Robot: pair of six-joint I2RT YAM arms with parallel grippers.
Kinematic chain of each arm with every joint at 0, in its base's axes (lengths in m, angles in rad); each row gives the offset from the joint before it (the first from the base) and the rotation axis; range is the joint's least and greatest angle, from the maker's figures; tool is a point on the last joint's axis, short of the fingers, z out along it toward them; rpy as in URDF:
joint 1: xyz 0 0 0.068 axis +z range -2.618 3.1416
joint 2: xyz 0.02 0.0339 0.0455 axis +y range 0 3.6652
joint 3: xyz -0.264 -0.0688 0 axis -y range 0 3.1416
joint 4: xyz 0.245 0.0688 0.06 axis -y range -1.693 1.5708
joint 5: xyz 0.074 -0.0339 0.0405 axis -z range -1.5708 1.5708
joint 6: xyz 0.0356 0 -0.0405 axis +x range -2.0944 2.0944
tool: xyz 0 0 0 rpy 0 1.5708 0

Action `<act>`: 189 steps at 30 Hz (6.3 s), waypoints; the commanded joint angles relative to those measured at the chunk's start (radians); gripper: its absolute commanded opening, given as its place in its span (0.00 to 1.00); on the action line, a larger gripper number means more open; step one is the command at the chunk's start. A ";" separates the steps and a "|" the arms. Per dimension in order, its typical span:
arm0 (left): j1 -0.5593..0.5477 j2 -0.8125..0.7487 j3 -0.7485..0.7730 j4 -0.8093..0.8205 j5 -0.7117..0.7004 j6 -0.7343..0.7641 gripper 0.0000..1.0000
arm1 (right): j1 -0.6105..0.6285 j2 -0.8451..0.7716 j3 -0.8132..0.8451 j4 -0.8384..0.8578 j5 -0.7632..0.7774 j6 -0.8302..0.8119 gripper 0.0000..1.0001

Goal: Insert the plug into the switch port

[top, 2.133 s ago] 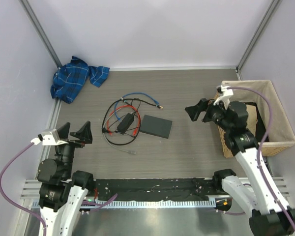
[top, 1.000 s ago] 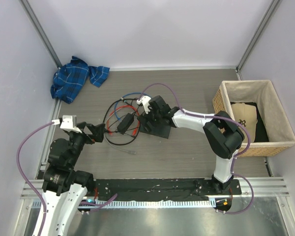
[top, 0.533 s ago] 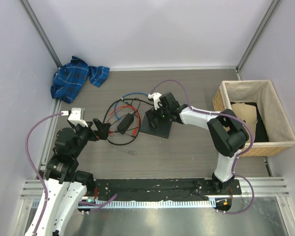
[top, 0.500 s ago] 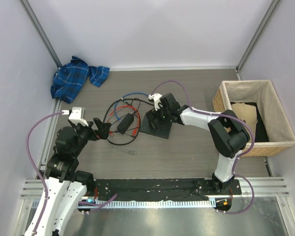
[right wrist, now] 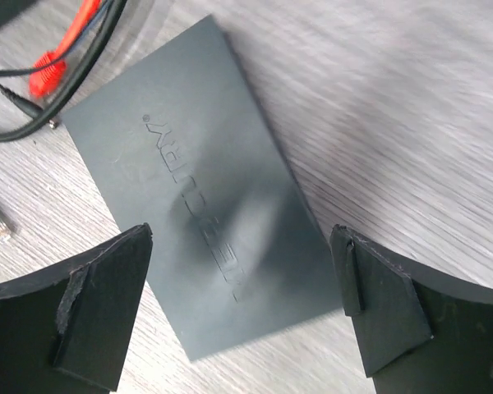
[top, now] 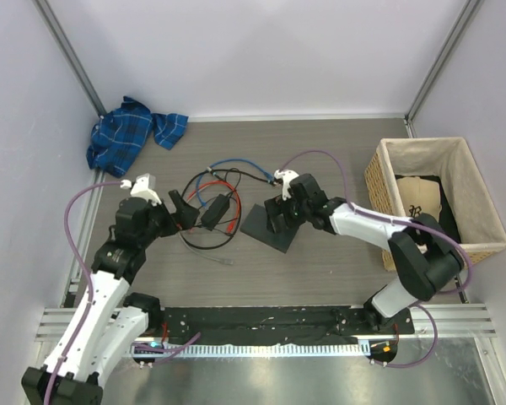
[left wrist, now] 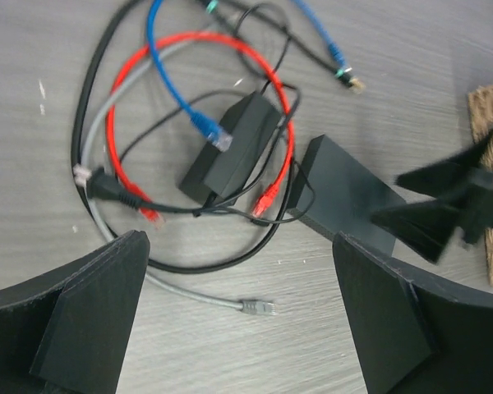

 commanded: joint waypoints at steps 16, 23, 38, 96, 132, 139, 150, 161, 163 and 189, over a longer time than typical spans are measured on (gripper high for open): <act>-0.214 0.399 0.109 -0.007 -0.353 -0.446 0.97 | 0.006 -0.265 -0.210 0.252 0.224 0.056 0.98; -0.309 0.485 0.140 0.016 -0.425 -0.512 0.88 | 0.004 -0.256 -0.228 0.284 0.218 0.064 0.98; -0.363 0.615 0.180 0.034 -0.493 -0.578 0.62 | 0.006 -0.251 -0.245 0.307 0.187 0.072 0.98; -0.222 0.445 0.295 -0.138 -0.045 -0.182 0.00 | 0.006 -0.235 -0.266 0.364 0.100 0.072 0.96; 0.026 0.552 0.168 -0.056 -0.493 -0.258 0.63 | 0.006 -0.227 -0.265 0.359 0.084 0.070 0.95; 0.143 0.787 0.175 0.112 -0.415 -0.271 0.49 | 0.007 -0.222 -0.263 0.362 0.075 0.072 0.95; 0.158 0.990 0.249 0.091 -0.392 -0.282 0.10 | 0.009 -0.219 -0.260 0.358 0.083 0.069 0.95; 0.157 0.700 0.343 -0.209 -0.582 -0.239 0.00 | 0.010 -0.218 -0.257 0.355 0.078 0.073 0.95; 0.155 0.643 0.383 -0.260 -0.599 -0.210 0.00 | 0.010 -0.221 -0.257 0.353 0.077 0.073 0.95; -0.266 0.260 0.246 -0.240 -0.134 -0.223 0.00 | 0.013 -0.235 -0.285 0.411 0.041 0.078 0.95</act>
